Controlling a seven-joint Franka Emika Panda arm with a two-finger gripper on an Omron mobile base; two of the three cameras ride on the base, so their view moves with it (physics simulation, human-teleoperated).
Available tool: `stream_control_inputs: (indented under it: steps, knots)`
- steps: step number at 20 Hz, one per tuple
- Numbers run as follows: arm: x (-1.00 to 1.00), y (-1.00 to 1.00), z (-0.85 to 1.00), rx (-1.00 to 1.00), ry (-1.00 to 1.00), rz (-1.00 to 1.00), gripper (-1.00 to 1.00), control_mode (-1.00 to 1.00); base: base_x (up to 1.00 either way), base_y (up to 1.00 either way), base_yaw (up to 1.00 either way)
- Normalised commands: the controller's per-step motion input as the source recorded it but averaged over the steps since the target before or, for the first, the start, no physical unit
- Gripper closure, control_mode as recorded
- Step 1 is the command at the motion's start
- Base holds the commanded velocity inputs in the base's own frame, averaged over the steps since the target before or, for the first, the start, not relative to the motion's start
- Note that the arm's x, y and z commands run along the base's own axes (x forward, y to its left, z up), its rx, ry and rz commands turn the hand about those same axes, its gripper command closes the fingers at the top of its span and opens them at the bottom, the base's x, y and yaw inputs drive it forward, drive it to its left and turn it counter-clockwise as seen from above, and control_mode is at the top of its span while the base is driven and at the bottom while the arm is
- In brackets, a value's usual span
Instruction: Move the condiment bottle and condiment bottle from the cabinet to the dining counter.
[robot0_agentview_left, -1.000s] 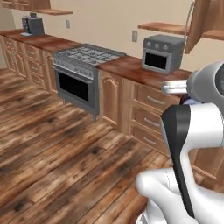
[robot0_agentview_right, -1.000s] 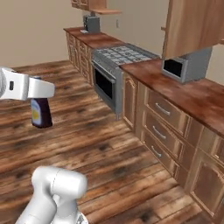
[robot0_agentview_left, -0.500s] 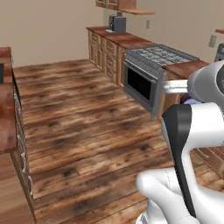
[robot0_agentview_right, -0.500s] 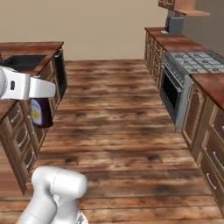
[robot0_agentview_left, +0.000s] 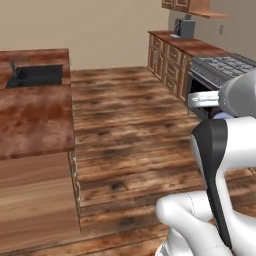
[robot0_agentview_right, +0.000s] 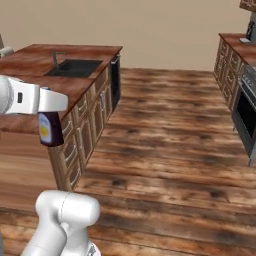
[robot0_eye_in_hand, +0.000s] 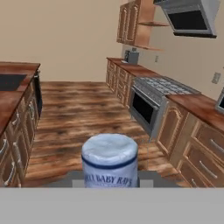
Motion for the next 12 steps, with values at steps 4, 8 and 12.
stream_control_inputs:
  steps: [4,8,12]
  knots:
    - [0.00,0.00,0.00,0.00,0.00,0.00,1.00,1.00,0.00,1.00,0.01]
    - [0.00,0.00,0.00,0.00,0.00,0.00,1.00,1.00,0.01,1.00,0.00]
    - [0.00,0.00,0.00,0.00,0.00,0.00,1.00,1.00,0.32,1.00,0.00]
